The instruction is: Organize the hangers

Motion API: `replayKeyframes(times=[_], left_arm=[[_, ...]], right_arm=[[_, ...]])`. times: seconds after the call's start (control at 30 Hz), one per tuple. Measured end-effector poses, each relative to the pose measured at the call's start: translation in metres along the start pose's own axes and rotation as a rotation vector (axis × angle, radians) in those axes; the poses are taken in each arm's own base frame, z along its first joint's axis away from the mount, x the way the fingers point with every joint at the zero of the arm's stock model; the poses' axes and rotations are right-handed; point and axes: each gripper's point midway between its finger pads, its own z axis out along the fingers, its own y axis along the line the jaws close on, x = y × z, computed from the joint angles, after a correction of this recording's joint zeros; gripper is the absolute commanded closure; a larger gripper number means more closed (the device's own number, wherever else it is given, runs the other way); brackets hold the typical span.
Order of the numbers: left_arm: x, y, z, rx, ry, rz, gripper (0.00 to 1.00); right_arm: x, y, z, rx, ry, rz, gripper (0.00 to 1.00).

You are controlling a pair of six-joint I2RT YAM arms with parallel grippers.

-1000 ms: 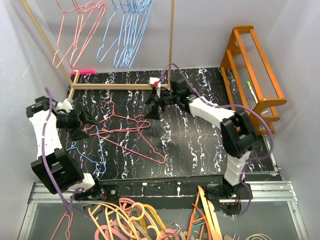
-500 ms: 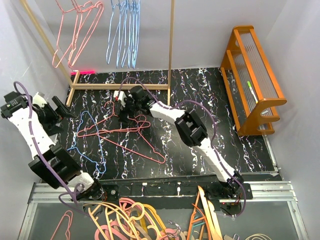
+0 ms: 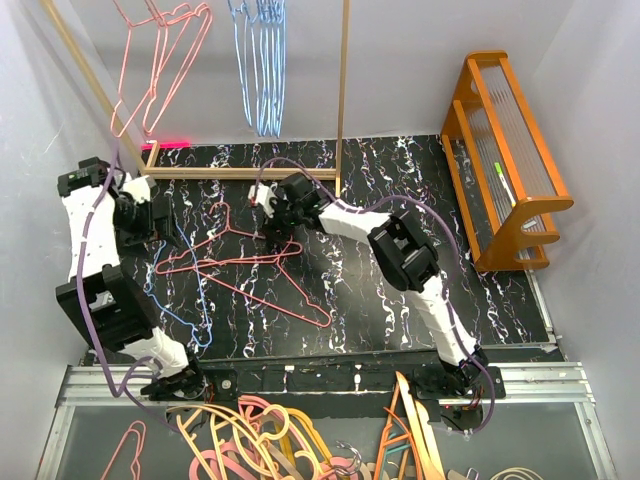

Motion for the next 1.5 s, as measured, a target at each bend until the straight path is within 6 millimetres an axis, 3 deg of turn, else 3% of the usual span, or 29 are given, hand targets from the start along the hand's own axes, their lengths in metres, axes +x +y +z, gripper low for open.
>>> replayKeyframes(times=[0.1,0.27,0.4,0.53,0.73,0.97,1.1,1.23,1.4,1.5], left_arm=[[0.009,-0.009,0.006,0.01,0.059,0.056,0.03],[0.018,0.004,0.022,0.001,0.18,0.039,0.03],[0.022,0.023,0.049,-0.031,0.285,0.019,0.03],[0.026,0.036,0.072,-0.061,0.348,0.005,0.03],[0.011,0.039,0.111,-0.088,0.37,0.01,0.03],[-0.039,0.028,0.156,-0.128,0.302,0.072,0.03],[-0.073,0.039,0.149,-0.218,0.195,0.081,0.03],[-0.101,0.068,0.133,-0.29,0.081,0.014,0.03],[-0.092,0.105,0.122,-0.29,0.073,-0.096,0.03],[-0.072,0.109,0.13,-0.265,0.125,-0.119,0.03]], right_arm=[[0.018,-0.01,-0.024,0.042,0.058,0.027,0.36],[0.054,-0.024,-0.071,0.102,0.158,0.091,0.35],[0.08,-0.021,-0.108,0.119,0.231,0.143,0.35],[0.087,-0.003,-0.128,0.097,0.268,0.175,0.33],[0.066,0.021,-0.144,0.059,0.243,0.216,0.25],[0.026,0.027,-0.154,0.026,0.138,0.247,0.2],[-0.003,0.023,-0.156,0.0,0.066,0.231,0.19],[-0.029,0.019,-0.158,-0.019,0.0,0.211,0.19],[-0.036,0.022,-0.158,-0.047,-0.023,0.221,0.19],[-0.035,0.023,-0.157,-0.053,-0.023,0.226,0.19]])
